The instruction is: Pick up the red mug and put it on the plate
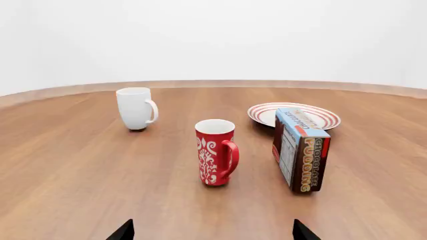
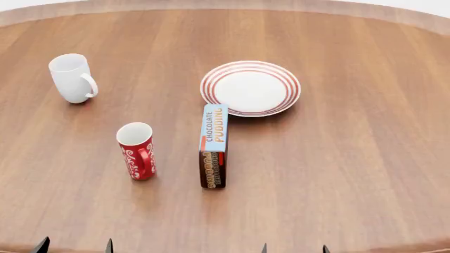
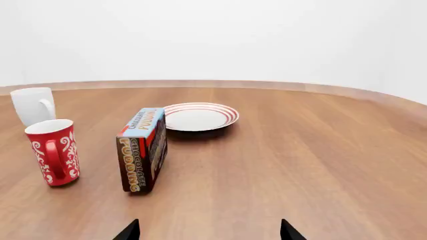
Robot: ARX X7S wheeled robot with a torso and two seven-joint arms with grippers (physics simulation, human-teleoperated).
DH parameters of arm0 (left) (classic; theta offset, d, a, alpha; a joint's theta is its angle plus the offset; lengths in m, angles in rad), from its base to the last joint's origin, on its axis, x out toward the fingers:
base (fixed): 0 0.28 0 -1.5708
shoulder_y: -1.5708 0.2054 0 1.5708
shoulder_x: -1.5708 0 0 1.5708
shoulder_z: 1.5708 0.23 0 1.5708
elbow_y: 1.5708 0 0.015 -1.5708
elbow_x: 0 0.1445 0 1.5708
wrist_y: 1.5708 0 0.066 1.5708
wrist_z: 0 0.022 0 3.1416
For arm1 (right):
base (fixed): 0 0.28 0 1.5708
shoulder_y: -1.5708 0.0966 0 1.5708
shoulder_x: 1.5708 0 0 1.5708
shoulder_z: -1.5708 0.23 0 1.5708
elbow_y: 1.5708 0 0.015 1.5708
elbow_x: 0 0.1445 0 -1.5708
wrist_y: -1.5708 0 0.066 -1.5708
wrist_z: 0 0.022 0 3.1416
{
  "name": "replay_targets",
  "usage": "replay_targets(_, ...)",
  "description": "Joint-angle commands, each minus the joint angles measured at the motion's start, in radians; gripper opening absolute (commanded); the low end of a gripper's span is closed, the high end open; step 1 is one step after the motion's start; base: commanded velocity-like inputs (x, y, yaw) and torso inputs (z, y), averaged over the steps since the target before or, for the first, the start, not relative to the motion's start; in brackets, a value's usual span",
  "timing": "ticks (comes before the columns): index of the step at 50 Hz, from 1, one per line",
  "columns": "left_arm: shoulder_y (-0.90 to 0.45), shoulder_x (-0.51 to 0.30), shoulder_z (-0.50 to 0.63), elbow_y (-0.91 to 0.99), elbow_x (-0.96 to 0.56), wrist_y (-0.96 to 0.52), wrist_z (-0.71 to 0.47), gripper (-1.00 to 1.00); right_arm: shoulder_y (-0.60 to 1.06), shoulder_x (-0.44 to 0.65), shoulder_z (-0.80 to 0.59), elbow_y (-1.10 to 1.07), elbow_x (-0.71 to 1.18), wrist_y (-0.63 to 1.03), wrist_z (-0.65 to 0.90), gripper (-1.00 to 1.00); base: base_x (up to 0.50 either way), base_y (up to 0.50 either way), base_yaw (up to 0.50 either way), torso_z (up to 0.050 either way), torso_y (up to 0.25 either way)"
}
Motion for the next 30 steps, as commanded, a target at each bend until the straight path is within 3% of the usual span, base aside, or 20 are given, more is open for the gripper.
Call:
replay_targets(1,0.004,-0.012,0.027,-0.009,-0.007,0.013,-0.027,1.0,0.003,0.015,-0.016,0.007,0.022,-0.007,0.018,1.0,0.0,0.0,0.0,0.0,0.0)
replay_targets(30,-0.016,-0.085,0.072,0.138,-0.075,-0.018,-0.102,1.0,0.001,0.075,-0.087,0.001,0.092,-0.01,0.074,1.0,0.0,0.0,0.0,0.0,0.0)
